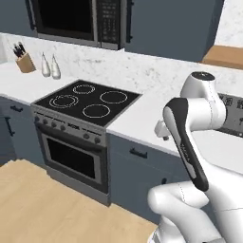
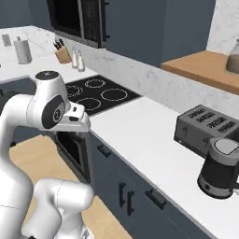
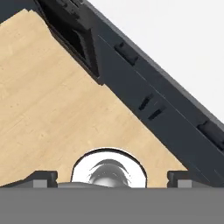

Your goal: Navigate to the toaster oven.

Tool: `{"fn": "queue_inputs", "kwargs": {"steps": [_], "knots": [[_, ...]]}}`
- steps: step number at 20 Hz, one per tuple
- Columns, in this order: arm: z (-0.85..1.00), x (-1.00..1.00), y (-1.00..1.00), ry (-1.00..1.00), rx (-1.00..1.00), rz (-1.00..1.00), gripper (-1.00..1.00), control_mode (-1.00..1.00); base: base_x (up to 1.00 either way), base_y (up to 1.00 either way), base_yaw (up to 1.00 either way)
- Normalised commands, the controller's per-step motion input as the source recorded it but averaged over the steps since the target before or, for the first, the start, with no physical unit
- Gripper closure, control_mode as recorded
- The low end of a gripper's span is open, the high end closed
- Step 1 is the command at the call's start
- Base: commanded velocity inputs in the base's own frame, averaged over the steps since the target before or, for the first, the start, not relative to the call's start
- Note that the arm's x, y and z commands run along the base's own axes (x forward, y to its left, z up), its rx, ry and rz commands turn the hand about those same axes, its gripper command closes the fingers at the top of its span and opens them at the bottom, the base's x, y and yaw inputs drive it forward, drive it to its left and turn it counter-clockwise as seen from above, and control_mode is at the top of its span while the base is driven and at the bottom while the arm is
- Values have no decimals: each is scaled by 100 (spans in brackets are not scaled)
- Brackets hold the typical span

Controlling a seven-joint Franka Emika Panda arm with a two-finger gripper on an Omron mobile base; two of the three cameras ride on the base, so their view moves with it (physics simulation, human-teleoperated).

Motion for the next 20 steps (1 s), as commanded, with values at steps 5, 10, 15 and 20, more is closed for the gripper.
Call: {"fn": "queue_inputs", "kwargs": {"steps": [5,10,15,20], "knots": [[0,0,0,0,0,0,-100,100,15,40,65],[0,0,0,0,0,0,-100,100,45,35,70],[0,0,0,0,0,0,-100,100,64,37,65],[0,0,0,0,0,0,-100,100,70,34,65]]}}
